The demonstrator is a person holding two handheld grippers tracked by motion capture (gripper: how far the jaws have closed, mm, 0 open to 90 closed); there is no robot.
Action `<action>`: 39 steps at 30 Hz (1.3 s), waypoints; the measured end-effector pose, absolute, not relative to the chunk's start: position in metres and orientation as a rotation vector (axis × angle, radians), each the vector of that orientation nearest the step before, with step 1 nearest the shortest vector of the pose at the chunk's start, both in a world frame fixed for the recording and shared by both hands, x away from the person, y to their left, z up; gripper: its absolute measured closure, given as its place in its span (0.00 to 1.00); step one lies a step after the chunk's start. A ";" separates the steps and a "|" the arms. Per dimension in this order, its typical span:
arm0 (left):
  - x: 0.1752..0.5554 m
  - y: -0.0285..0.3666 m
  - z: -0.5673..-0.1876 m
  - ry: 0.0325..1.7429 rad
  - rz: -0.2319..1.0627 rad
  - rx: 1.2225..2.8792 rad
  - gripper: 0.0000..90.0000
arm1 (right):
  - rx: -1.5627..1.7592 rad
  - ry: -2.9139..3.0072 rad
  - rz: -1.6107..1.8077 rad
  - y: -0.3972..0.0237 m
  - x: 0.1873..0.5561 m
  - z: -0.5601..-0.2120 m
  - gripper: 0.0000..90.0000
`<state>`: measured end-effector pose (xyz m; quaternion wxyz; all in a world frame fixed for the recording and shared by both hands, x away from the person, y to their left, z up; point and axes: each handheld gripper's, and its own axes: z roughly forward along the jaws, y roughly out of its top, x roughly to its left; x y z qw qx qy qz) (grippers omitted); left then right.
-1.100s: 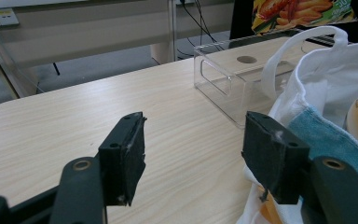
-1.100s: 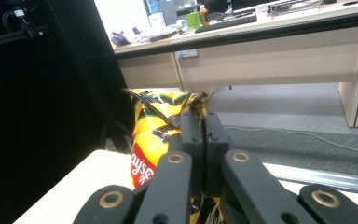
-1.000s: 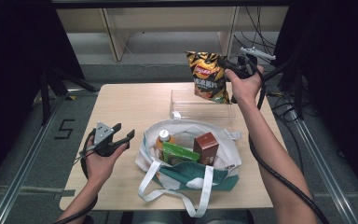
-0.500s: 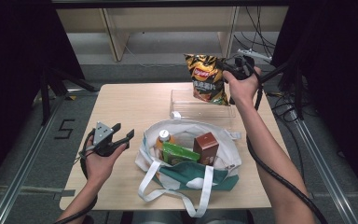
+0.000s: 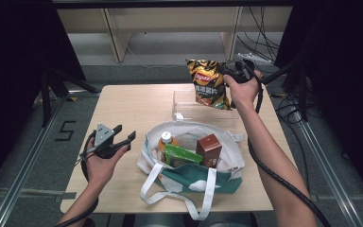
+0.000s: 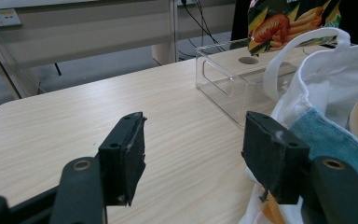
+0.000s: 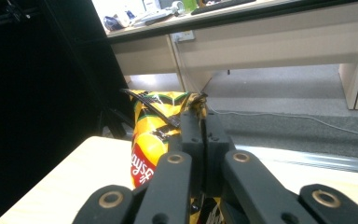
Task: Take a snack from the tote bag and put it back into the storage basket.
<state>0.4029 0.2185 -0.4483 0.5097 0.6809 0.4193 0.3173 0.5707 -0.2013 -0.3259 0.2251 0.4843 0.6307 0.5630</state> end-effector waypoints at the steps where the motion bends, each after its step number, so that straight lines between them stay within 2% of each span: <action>1: 0.403 0.218 -0.448 1.010 0.764 1.639 0.43 | 1.337 1.745 1.546 -0.202 0.571 -0.326 1.00; 39: 0.403 0.218 -0.449 1.007 0.763 1.646 0.43 | 1.426 1.763 1.485 -0.199 0.584 -0.355 1.00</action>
